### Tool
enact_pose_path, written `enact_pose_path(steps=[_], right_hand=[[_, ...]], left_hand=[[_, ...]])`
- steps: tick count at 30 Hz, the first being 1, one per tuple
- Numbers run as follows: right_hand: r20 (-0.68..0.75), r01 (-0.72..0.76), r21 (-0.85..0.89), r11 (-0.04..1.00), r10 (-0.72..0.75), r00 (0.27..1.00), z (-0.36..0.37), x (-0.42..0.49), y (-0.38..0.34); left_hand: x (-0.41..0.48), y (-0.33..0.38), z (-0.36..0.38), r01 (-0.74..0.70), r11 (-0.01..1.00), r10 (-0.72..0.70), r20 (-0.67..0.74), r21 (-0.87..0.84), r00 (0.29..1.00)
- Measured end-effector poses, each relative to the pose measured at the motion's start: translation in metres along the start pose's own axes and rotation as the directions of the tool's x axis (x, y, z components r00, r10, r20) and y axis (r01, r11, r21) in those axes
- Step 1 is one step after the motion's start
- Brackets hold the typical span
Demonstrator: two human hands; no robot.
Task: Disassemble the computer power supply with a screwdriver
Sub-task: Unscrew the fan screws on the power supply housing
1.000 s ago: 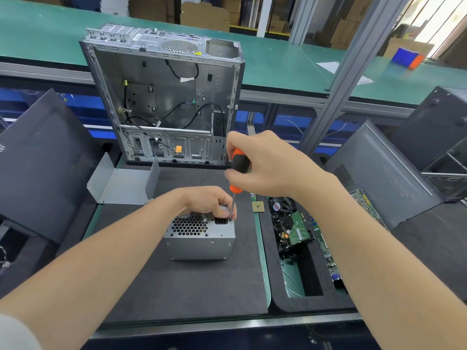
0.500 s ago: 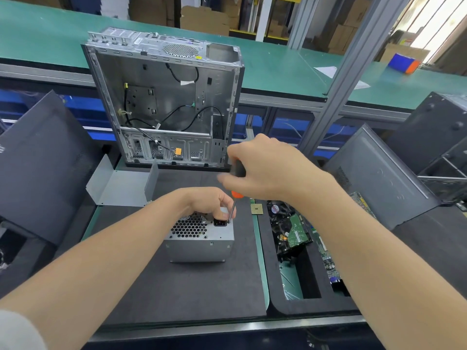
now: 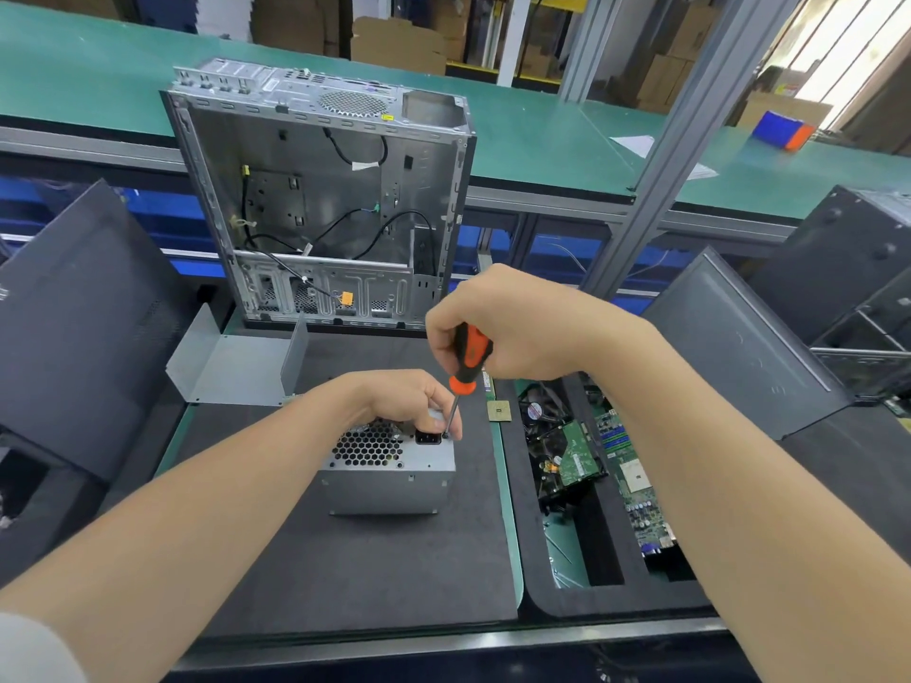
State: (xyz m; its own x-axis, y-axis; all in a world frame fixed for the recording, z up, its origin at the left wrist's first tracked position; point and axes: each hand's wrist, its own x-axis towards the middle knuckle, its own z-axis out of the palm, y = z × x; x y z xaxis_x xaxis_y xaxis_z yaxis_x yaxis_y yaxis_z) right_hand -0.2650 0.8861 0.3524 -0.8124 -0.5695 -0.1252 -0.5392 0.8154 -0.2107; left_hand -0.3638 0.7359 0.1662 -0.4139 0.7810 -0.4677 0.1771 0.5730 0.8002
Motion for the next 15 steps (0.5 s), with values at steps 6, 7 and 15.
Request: enact_pose_path(steps=[6, 7, 15], right_hand=[[-0.048, -0.143, -0.161, 0.977, 0.136, 0.989, 0.009, -0.002, -0.005], [-0.123, -0.231, -0.254, 0.939, 0.205, 0.971, 0.012, -0.001, -0.007], [-0.145, -0.223, -0.135, 0.965, 0.204, 0.968, 0.013, 0.003, -0.01]], left_hand=[[0.0, -0.001, 0.001, -0.031, 0.999, 0.031, 0.006, -0.006, 0.999], [0.0, -0.002, 0.001, -0.029, 1.0, 0.029, 0.003, -0.011, 1.0], [0.002, -0.005, 0.002, -0.038, 0.999, 0.038, -0.026, 0.008, 0.999]])
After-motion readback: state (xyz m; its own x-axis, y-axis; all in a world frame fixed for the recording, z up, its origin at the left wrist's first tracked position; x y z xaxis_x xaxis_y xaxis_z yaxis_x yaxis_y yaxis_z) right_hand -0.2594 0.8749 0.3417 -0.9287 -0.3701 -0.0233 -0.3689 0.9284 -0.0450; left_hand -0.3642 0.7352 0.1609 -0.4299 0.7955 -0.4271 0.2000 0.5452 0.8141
